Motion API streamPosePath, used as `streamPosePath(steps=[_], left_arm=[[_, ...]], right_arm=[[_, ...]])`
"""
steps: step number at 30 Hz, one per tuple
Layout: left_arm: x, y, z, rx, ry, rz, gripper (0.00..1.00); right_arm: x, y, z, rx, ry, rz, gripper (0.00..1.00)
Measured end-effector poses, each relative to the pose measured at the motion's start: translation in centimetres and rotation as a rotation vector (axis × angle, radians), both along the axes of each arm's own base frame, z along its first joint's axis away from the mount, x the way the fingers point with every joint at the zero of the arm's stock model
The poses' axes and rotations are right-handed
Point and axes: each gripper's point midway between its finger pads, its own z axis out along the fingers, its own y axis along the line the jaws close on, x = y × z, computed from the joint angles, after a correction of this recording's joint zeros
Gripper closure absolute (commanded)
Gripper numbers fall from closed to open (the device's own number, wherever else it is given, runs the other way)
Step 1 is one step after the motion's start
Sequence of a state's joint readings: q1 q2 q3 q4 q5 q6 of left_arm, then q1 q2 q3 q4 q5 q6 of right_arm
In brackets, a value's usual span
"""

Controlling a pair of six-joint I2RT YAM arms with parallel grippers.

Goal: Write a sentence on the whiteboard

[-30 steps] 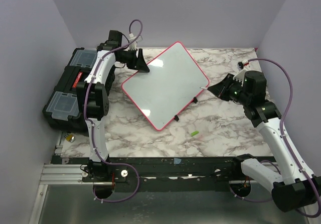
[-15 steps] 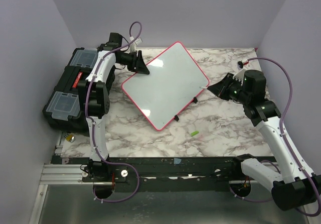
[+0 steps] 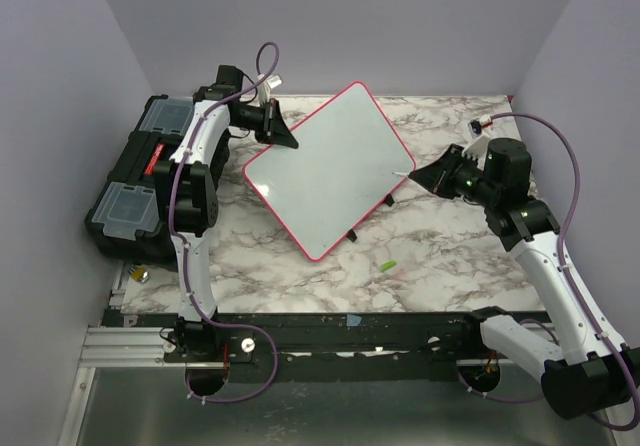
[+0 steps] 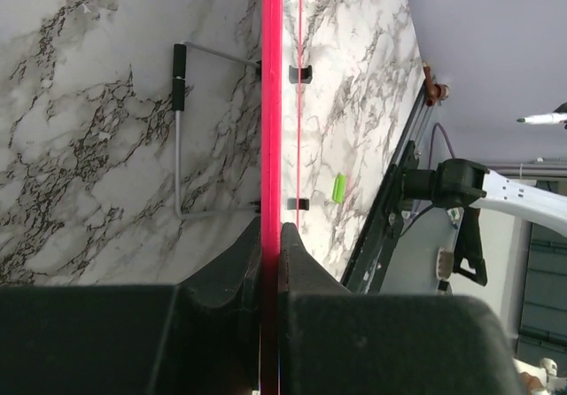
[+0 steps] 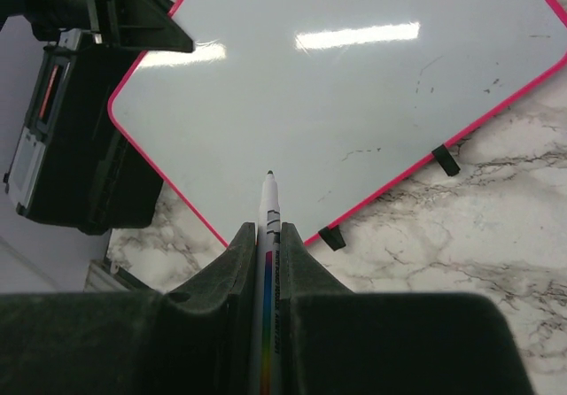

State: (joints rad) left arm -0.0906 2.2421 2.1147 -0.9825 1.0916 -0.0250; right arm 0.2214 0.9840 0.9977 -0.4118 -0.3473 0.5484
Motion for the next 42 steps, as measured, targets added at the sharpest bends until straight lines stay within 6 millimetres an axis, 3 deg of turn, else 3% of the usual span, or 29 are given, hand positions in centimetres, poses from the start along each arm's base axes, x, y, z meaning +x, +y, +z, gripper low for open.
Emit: streamPosePath(steps=[7,17,22,32,42], left_arm=[[-0.5,-0.5,0.9,0.046,-0.035,0.01,1.0],[-1.6,-2.2,2.9,0.124,-0.116,0.044,1.0],[-1.9,-2.4,3.2,0.137,-0.136,0.053,1.0],[-1.9,-2.6,3.4,0.15,-0.148,0.059,1.0],[-2.1,-2.7,3.6,0.161,-0.158,0.062,1.0]], right_arm=[[-0.4,1.3,1.2,0.037,-0.054,0.091,0.99],[-1.2,3.7,1.1,0.06,-0.126,0.221,0.99],[-1.5,7.1,1.4,0.034,-0.198,0.312,0.99],[-1.5,15.6,-2.2,-0.071,-0.254,0.431,0.99],[-0.6,20.5,-2.5,-0.078,-0.378,0.419,0.99]])
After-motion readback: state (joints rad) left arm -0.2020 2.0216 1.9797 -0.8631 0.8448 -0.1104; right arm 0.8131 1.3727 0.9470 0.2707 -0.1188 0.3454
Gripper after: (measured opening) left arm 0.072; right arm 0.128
